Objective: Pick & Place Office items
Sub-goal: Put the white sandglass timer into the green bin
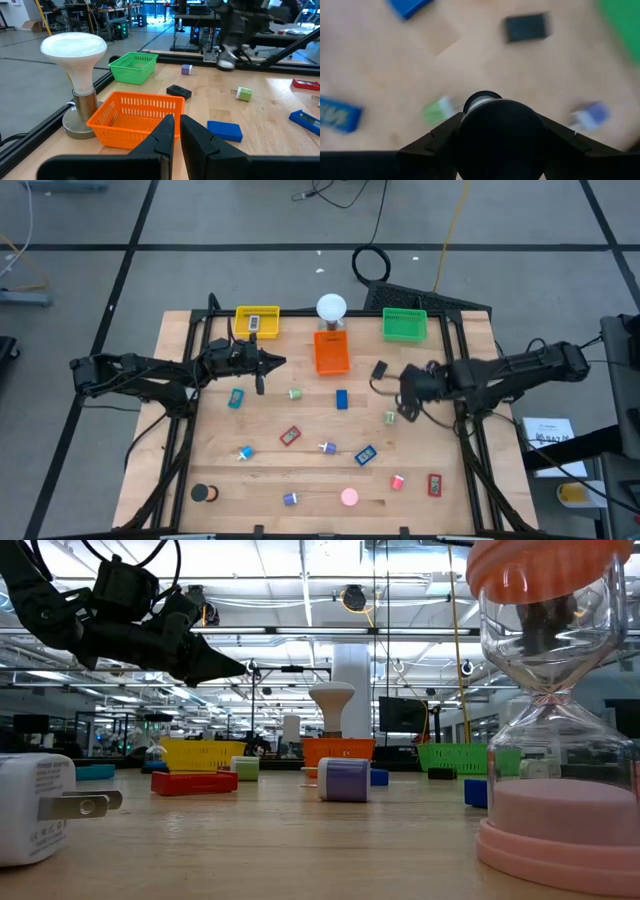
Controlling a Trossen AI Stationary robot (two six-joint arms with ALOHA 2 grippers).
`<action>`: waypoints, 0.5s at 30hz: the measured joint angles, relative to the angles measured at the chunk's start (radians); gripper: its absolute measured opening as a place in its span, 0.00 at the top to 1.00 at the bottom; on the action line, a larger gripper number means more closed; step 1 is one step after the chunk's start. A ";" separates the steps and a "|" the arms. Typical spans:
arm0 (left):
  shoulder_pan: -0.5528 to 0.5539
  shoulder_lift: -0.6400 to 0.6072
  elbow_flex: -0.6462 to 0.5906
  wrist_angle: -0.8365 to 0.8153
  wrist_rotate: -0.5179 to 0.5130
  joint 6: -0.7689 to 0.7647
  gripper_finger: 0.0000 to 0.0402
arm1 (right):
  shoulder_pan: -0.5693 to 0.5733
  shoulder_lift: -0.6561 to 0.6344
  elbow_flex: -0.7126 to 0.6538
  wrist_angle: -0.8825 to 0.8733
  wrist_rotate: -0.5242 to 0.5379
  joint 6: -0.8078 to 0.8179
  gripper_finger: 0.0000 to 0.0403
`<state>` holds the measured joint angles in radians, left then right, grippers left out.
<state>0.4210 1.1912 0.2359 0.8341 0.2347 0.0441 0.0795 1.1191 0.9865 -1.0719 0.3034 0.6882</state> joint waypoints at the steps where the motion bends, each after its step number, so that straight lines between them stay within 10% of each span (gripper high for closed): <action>1: 0.000 0.000 0.000 0.000 0.000 0.000 0.92 | -0.046 0.000 0.011 -0.003 0.007 -0.032 0.49; 15: 0.000 0.000 0.000 0.000 0.000 -0.005 0.92 | -0.792 0.050 0.044 0.209 -0.104 -0.503 0.50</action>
<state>0.4210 1.1912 0.2359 0.8341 0.2348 0.0391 -0.7124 1.1687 1.0306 -0.8631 0.1997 0.1848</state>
